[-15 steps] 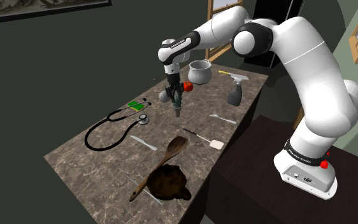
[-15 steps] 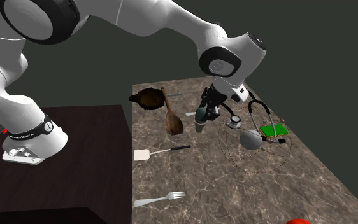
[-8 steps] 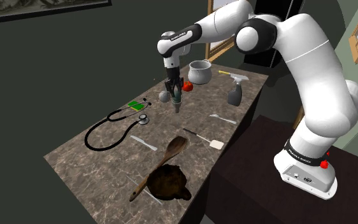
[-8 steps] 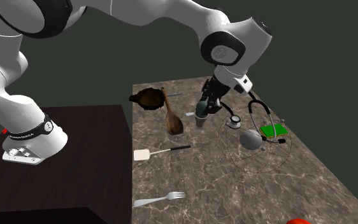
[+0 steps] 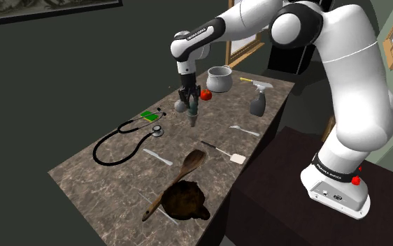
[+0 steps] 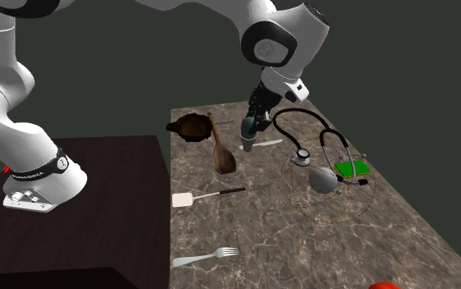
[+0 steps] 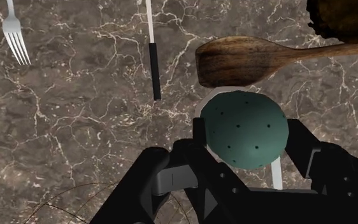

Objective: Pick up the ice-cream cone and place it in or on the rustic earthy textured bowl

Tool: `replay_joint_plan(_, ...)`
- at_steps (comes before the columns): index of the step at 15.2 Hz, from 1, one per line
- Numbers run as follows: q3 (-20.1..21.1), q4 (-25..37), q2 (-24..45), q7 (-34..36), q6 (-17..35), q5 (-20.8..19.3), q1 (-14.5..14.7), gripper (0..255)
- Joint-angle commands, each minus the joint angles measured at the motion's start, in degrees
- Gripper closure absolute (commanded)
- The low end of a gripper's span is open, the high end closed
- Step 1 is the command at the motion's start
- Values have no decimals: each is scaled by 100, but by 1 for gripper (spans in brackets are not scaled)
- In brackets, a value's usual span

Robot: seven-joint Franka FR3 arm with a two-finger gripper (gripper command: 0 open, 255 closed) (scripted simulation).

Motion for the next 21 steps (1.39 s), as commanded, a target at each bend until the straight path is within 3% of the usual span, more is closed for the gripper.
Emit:
replay_joint_plan(1, 64, -457, -291, 143, 200, 51, 118, 255)
replay_joint_plan(11, 471, -2104, -1437, 955, 917, 350, 737, 255)
replay_joint_plan(21, 987, -2970, -2124, 1933, 1397, 678, 1424, 255)
